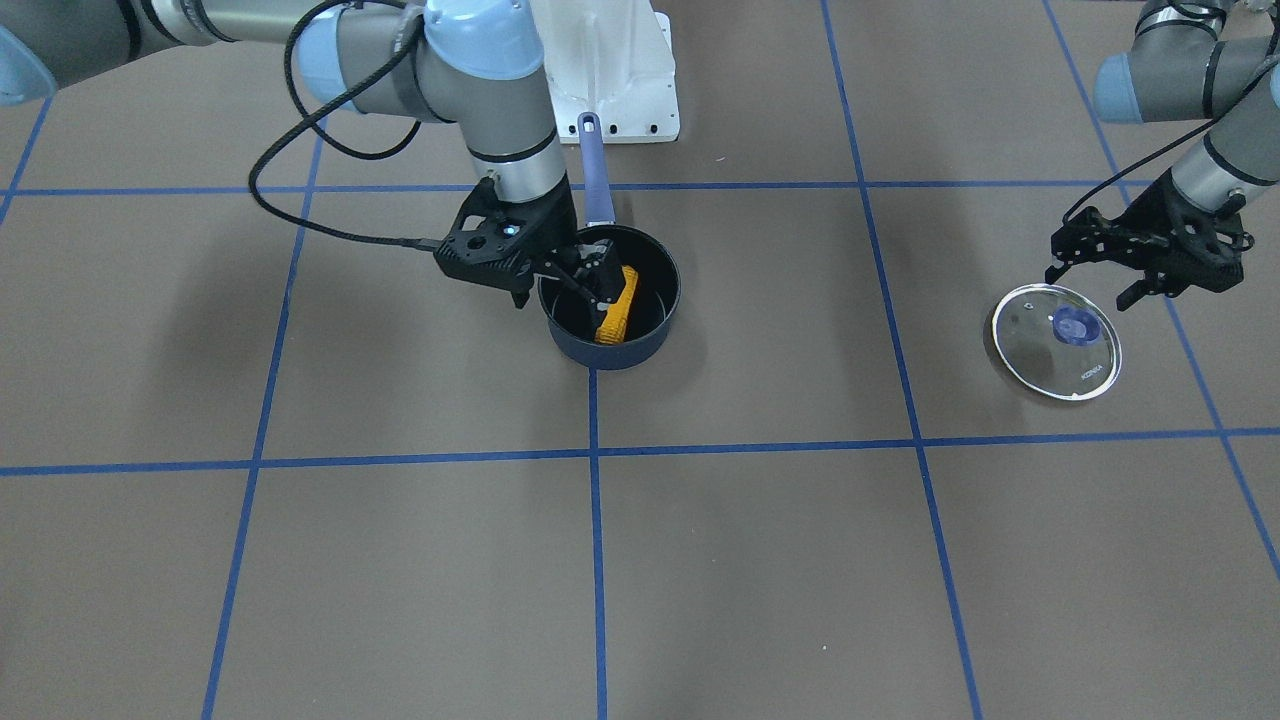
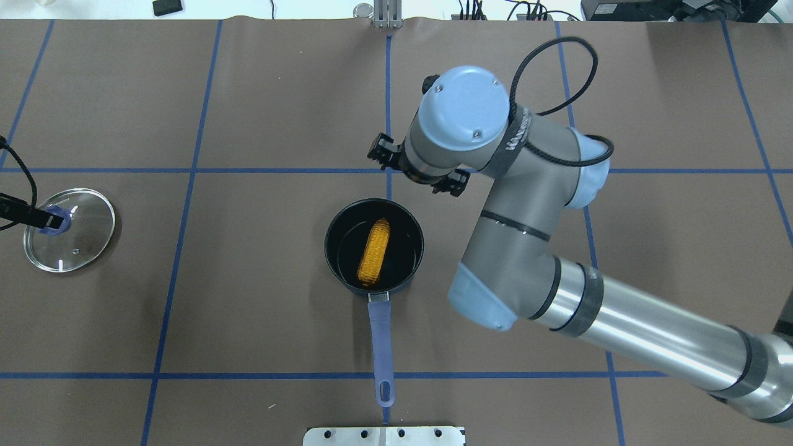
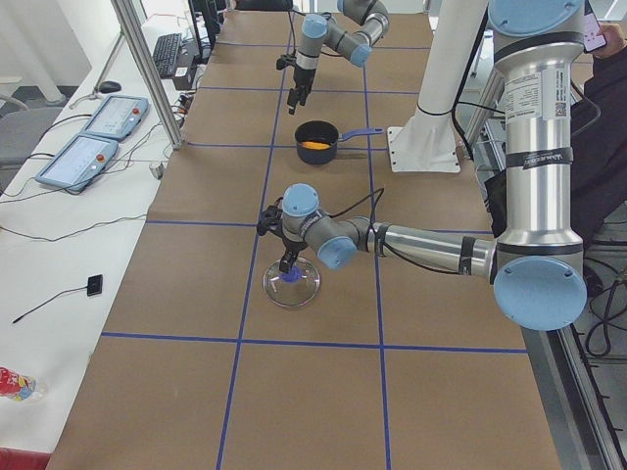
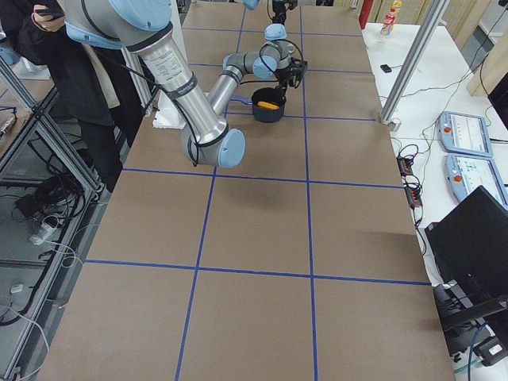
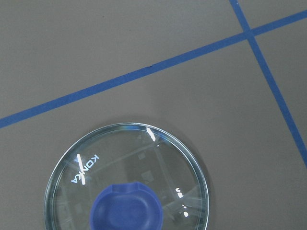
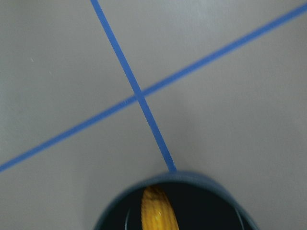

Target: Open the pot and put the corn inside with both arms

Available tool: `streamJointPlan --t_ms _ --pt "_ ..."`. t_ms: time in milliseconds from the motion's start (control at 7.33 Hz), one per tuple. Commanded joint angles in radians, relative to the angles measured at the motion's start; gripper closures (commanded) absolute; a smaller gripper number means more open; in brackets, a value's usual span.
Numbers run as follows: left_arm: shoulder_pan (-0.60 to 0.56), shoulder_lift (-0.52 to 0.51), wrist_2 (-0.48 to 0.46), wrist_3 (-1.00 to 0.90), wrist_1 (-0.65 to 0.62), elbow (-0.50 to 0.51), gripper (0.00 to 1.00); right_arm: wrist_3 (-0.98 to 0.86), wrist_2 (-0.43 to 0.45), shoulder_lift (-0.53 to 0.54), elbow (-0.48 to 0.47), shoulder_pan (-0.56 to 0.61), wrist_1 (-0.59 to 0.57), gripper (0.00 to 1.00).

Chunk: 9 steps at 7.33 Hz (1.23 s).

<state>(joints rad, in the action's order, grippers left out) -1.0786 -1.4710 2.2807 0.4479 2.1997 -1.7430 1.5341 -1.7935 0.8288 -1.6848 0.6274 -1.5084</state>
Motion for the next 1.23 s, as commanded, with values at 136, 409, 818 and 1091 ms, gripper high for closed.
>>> streamJointPlan --t_ms 136,409,818,1091 --pt "-0.098 -0.008 0.075 -0.04 -0.021 0.016 0.02 -0.49 -0.151 0.204 0.011 0.303 0.138 0.0" --pt "-0.218 -0.018 0.138 -0.232 -0.163 0.019 0.02 -0.711 -0.258 0.275 0.042 0.446 0.139 0.0" --pt "-0.332 -0.066 0.14 -0.431 -0.357 0.02 0.02 -0.897 -0.447 0.413 0.077 0.608 0.166 0.0" --pt "-0.388 -0.098 0.141 -0.518 -0.383 0.063 0.02 -1.113 -0.556 0.496 0.13 0.763 0.166 0.0"
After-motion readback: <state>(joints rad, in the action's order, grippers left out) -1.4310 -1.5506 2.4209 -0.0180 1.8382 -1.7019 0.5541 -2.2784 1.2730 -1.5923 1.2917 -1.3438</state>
